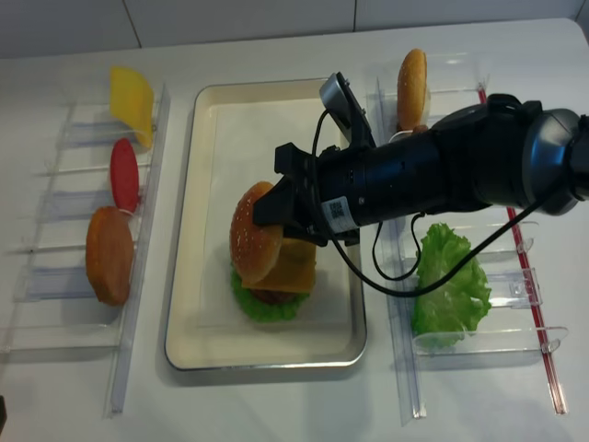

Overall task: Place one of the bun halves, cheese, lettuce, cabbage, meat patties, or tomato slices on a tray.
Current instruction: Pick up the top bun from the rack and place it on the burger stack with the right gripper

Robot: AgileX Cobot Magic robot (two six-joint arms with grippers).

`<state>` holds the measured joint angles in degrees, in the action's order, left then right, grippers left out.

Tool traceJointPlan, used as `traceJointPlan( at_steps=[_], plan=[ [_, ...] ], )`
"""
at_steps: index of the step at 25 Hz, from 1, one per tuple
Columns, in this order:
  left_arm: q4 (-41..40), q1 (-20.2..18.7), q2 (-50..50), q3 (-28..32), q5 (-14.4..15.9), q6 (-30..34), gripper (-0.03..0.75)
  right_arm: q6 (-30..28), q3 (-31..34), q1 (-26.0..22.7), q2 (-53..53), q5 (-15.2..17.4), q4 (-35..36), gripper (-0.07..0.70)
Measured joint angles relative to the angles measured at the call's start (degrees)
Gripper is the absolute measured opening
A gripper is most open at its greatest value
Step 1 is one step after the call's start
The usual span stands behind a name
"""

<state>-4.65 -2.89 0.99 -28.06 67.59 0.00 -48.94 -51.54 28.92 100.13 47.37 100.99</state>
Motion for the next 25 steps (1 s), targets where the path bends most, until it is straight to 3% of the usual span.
traceJointPlan(
  at_steps=[4,15,25],
  plan=[
    [0.0,0.0,0.0,0.0,0.0,0.0,0.108,0.0,0.0,0.0,0.0,3.49,0.13,0.212],
    [-0.09,0.0,0.0,0.0,0.0,0.0,0.108,0.1,0.0,-3.28,0.47,5.5,-2.36,0.212],
    [-0.09,0.0,0.0,0.0,0.0,0.0,0.108,0.78,0.0,-3.28,0.72,4.51,-4.63,0.212]
  ],
)
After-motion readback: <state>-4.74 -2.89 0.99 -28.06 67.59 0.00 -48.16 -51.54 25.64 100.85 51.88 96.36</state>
